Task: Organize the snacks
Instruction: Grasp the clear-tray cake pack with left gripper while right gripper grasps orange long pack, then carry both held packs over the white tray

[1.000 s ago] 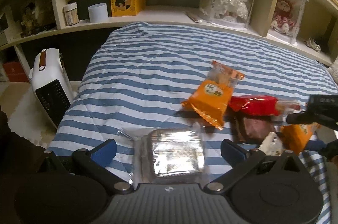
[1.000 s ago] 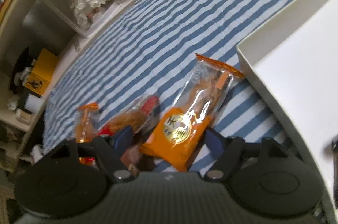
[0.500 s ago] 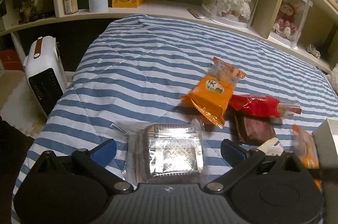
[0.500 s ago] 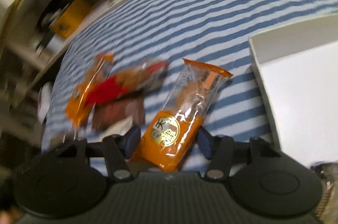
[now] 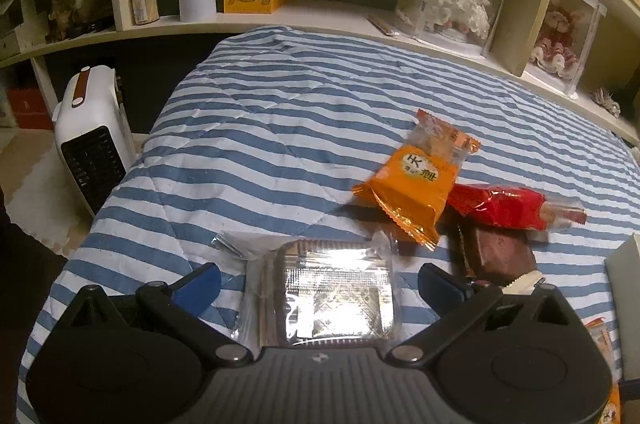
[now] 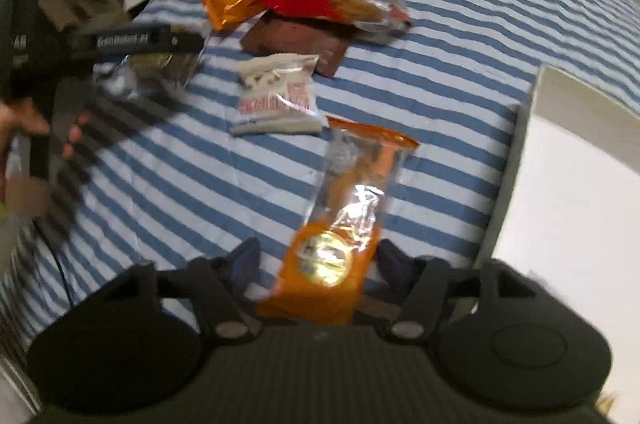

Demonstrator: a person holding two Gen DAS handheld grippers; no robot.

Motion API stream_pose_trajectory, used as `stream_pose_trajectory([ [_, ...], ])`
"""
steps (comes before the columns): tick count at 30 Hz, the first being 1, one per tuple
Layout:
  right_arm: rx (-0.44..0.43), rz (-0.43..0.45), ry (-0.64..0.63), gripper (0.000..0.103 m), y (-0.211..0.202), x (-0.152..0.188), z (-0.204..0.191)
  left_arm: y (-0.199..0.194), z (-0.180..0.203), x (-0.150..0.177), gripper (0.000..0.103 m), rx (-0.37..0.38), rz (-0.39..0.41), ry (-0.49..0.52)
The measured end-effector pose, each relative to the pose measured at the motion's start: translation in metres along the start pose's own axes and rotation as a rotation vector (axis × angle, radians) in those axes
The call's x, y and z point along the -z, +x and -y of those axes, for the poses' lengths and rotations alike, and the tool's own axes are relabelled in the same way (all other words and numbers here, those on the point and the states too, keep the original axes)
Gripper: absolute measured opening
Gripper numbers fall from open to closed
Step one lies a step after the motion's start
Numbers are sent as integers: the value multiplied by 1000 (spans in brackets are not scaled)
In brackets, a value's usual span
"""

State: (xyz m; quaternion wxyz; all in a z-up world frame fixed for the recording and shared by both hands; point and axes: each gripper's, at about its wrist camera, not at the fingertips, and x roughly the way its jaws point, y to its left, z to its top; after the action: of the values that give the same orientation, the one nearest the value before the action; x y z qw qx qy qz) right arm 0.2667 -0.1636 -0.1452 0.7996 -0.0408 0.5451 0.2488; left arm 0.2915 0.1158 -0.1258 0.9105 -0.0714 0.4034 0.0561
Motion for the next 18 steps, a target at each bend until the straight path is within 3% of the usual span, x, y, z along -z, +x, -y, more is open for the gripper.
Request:
stream_pose_trajectory([
  [5,46,42,168,82,8,1,3,1,-2,1,100,-15,-8,-7],
  [10,122,83,143,76,18,1,0,0,-4,-1,88,-4,-18,-20],
  [13,118,80,120,53,19,0,0,-3,-2,-1,77,18,-21,-17],
  [15,101,82,126,52,18,0,5,-6,-1,-2,69,16,-19,-17],
  [18,92,93,102,48,17,3,5,-11,-1,-1,67,25,-27,-29],
])
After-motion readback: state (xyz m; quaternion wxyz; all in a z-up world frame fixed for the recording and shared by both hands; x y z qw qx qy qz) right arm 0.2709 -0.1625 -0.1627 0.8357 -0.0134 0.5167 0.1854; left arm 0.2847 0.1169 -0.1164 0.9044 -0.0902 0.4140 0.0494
